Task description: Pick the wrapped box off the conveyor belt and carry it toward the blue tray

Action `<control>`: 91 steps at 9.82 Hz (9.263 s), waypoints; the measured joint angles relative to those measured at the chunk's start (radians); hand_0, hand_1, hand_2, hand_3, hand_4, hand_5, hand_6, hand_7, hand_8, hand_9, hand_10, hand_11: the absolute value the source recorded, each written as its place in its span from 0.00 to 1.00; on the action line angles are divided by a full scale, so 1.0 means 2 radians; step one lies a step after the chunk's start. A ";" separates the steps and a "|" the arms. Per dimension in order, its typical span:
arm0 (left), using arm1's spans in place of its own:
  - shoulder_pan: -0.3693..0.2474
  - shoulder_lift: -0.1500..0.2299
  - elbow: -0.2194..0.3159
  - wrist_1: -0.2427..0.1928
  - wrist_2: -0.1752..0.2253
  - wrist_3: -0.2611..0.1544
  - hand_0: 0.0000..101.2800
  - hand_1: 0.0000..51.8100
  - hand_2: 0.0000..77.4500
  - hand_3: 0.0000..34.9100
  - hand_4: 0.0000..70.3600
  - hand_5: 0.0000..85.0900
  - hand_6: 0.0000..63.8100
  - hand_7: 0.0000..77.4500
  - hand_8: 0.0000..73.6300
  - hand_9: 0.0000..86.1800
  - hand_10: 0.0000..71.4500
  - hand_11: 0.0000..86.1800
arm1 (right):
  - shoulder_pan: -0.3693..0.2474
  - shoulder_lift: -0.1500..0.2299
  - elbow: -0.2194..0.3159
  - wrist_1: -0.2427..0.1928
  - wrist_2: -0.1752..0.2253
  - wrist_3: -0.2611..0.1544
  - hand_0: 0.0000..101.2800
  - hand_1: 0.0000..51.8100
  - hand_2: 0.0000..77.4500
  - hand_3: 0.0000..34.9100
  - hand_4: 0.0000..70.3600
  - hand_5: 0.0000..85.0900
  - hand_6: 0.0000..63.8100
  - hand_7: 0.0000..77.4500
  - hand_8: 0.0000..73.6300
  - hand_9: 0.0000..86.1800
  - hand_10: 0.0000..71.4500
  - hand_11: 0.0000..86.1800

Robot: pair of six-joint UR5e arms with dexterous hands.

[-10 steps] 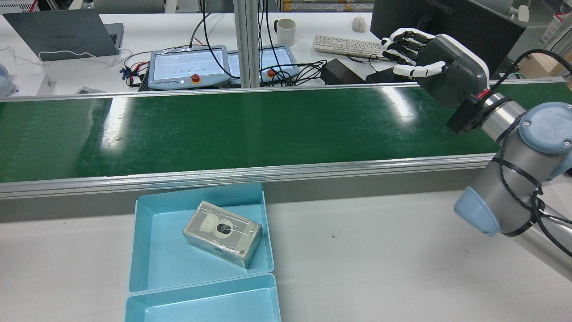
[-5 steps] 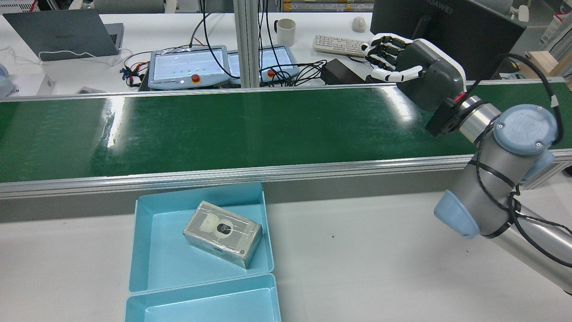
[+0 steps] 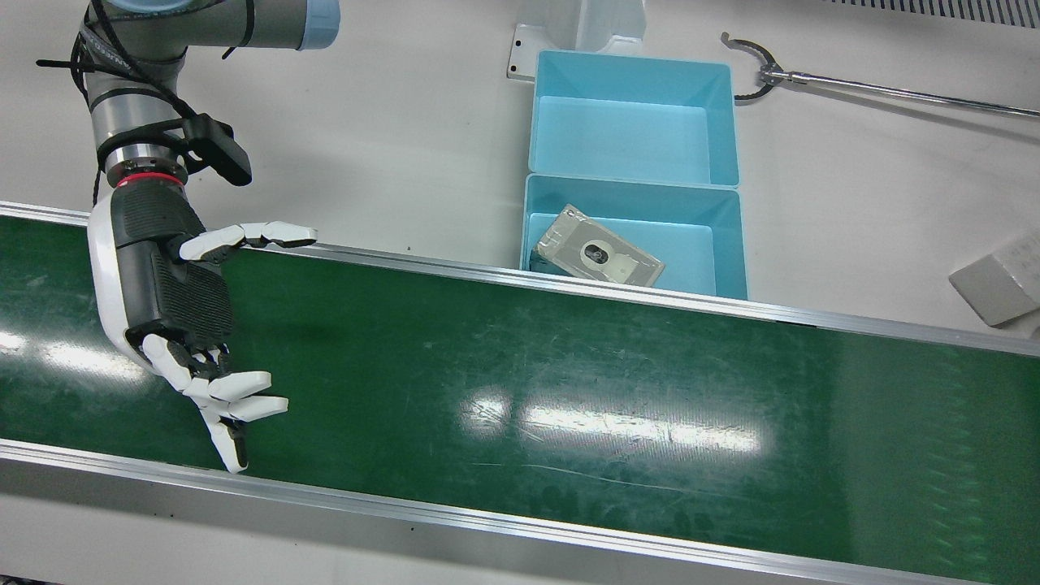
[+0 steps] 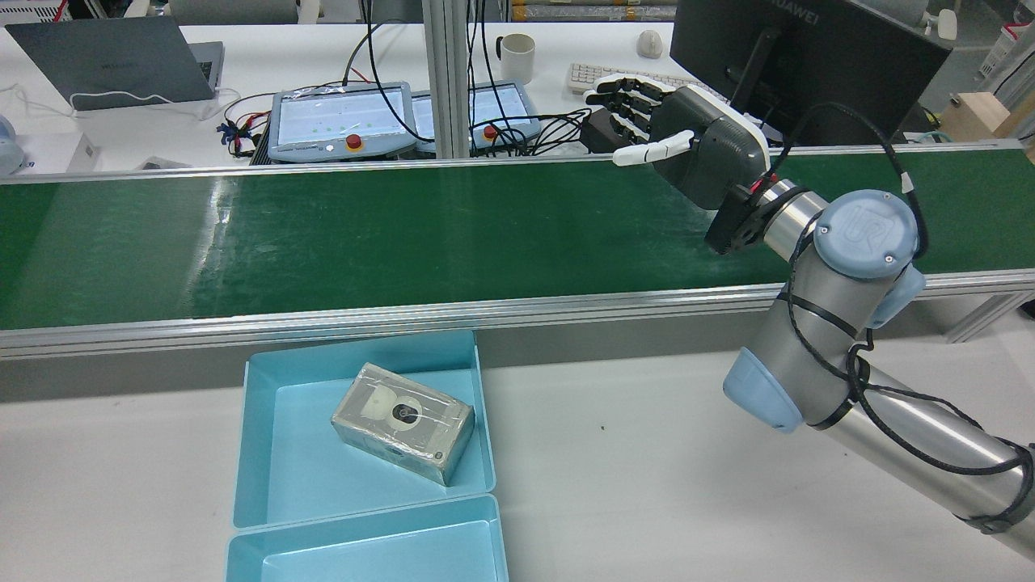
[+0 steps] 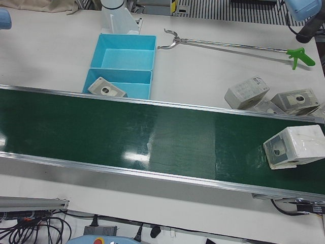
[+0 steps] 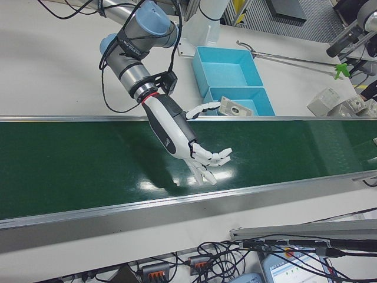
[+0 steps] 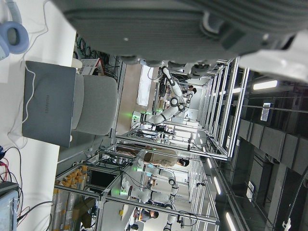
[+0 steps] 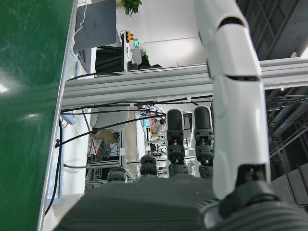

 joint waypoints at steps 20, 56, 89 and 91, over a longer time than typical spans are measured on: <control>0.000 0.000 0.000 0.000 0.000 0.000 0.00 0.00 0.01 0.00 0.00 0.01 0.00 0.01 0.00 0.00 0.00 0.00 | 0.004 0.001 -0.021 0.034 0.001 0.018 0.50 0.37 0.32 0.20 0.30 0.39 0.19 0.39 0.06 0.12 0.03 0.07; 0.000 0.000 0.000 0.000 0.000 0.000 0.00 0.00 0.01 0.00 0.00 0.01 0.00 0.01 0.00 0.00 0.01 0.00 | -0.038 0.039 -0.046 0.004 0.048 -0.007 0.49 0.33 0.27 0.39 0.24 0.40 0.18 0.39 0.00 0.11 0.00 0.02; 0.000 0.000 0.000 0.000 0.000 0.000 0.00 0.00 0.01 0.00 0.00 0.01 0.00 0.00 0.00 0.00 0.00 0.00 | -0.045 0.083 -0.084 0.012 0.051 -0.003 0.49 0.34 0.29 0.52 0.27 0.44 0.17 0.42 0.05 0.12 0.00 0.02; 0.000 0.000 0.000 0.000 0.000 0.000 0.00 0.00 0.01 0.00 0.00 0.01 0.00 0.01 0.00 0.00 0.01 0.00 | -0.045 0.083 -0.085 0.012 0.051 -0.003 0.49 0.37 0.30 0.56 0.27 0.44 0.17 0.42 0.05 0.11 0.00 0.02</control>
